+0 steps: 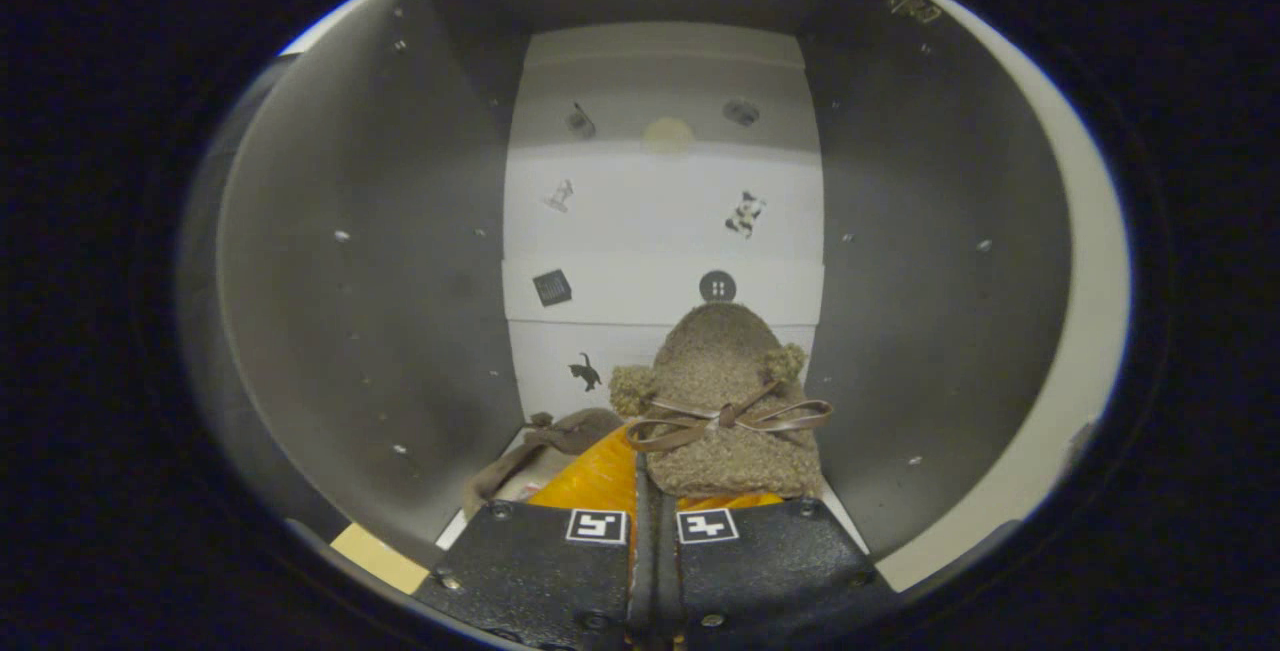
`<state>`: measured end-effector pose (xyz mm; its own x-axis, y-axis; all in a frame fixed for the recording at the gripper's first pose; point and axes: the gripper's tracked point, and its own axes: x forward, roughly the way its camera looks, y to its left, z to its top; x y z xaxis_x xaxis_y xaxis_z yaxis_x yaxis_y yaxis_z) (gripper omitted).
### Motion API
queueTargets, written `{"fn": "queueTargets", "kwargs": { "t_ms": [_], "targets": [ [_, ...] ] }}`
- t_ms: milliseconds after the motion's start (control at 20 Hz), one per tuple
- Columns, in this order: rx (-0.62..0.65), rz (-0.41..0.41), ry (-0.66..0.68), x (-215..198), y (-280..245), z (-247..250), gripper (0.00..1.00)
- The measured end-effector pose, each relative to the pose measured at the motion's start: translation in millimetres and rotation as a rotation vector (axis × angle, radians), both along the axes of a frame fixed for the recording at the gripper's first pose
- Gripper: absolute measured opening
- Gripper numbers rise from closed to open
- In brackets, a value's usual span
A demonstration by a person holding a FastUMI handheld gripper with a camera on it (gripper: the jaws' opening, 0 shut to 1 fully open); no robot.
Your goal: Open the shoe cabinet door, grab the shoes and put them into the shoe cabinet, then close the shoe cabinet door.
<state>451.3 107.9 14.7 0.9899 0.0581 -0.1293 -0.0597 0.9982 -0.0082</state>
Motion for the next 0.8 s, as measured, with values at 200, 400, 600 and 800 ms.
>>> {"fn": "queueTargets", "kwargs": {
  "t_ms": [200,400,600,800],
  "targets": [
    [0.020,-0.029,0.099,50.5,0.0,-39.7,0.05],
    [-0.013,-0.069,0.193,71.0,-7.2,-68.9,0.06],
    [-0.002,-0.062,0.284,82.1,-6.3,-84.5,0.07],
    [-0.020,-0.058,0.321,81.5,-5.7,-87.4,0.11]
  ]
}}
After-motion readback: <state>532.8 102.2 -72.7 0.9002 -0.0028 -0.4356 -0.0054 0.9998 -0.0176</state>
